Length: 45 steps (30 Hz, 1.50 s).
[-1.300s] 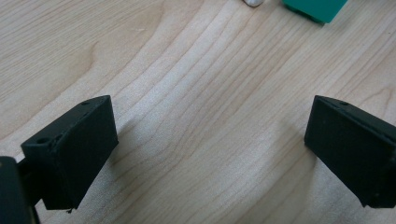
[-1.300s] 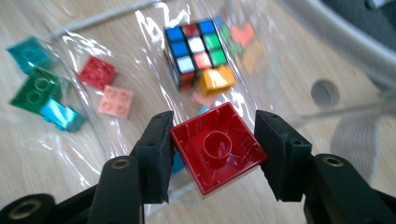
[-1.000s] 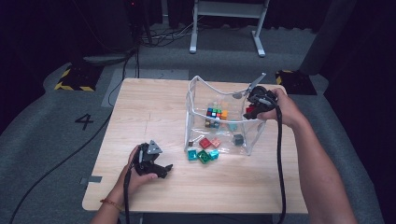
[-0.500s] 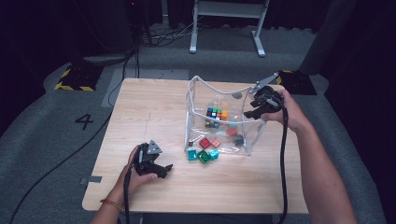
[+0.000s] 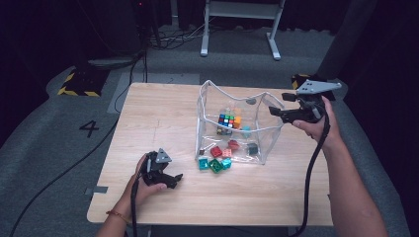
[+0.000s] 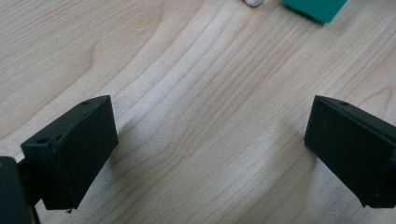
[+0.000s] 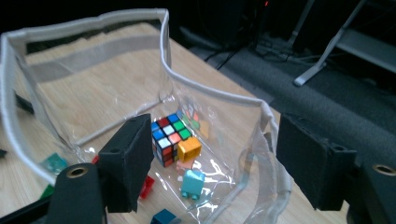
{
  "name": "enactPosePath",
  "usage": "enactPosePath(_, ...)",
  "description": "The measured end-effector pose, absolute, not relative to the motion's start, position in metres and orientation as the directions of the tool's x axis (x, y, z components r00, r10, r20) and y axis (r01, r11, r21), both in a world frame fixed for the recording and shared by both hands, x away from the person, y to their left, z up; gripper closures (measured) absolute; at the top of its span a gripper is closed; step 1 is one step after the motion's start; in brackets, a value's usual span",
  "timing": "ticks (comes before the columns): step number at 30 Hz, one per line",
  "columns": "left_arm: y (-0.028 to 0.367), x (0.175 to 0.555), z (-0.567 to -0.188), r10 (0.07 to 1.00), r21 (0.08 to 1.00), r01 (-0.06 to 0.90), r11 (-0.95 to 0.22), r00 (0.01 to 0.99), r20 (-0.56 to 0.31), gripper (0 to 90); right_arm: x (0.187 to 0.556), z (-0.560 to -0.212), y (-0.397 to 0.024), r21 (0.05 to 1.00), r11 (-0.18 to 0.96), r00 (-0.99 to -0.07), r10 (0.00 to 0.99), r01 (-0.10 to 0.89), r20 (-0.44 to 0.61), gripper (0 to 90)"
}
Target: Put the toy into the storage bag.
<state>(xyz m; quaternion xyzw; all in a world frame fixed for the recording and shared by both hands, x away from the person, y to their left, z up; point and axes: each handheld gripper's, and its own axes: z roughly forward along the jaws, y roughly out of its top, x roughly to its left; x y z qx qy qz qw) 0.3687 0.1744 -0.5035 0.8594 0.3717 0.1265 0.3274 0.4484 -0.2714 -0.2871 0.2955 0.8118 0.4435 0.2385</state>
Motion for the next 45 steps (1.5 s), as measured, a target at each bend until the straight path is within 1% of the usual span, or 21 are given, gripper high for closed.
enactPosePath(3, 0.174, 0.369, -0.504, 0.722, 0.657, 0.556, -0.509, 0.692, -0.026, 2.6, 0.436, -0.289, -0.277, 0.873, 0.415, -0.689, 0.712, 0.256, -0.136, 29.7)
enactPosePath(10, 0.174, 0.369, -0.503, 0.722, 0.657, 0.556, -0.509, 0.692, -0.026, 2.6, 0.404, -0.308, -0.287, 0.887, 0.399, -0.683, 0.716, 0.234, -0.142, 30.2)
enactPosePath(14, 0.174, 0.369, -0.504, 0.722, 0.657, 0.556, -0.509, 0.692, -0.026, 2.6, 0.383, -0.322, -0.293, 0.894, 0.401, -0.672, 0.72, 0.199, -0.173, 30.9)
enactPosePath(17, 0.174, 0.369, -0.504, 0.722, 0.657, 0.556, -0.509, 0.691, -0.026, 2.6, 0.371, -0.333, -0.296, 0.893, 0.408, -0.644, 0.738, 0.187, -0.202, 32.0)
enactPosePath(25, 0.174, 0.369, -0.504, 0.722, 0.657, 0.556, -0.509, 0.692, -0.026, 2.6, 0.343, -0.365, -0.298, 0.903, 0.387, -0.69, 0.706, 0.188, -0.159, 33.5)
enactPosePath(35, 0.174, 0.369, -0.504, 0.722, 0.657, 0.556, -0.509, 0.691, -0.026, 2.7, 0.332, -0.407, -0.282, 0.877, 0.422, -0.748, 0.653, 0.231, -0.117, 33.5)
enactPosePath(37, 0.174, 0.369, -0.504, 0.722, 0.657, 0.556, -0.509, 0.691, -0.026, 2.6, 0.332, -0.415, -0.276, 0.869, 0.437, -0.755, 0.644, 0.231, -0.123, 34.0)
enactPosePath(45, 0.174, 0.369, -0.503, 0.722, 0.657, 0.556, -0.509, 0.692, -0.026, 2.7, 0.341, -0.451, -0.241, 0.83, 0.498, -0.808, 0.579, 0.25, -0.104, 42.0)
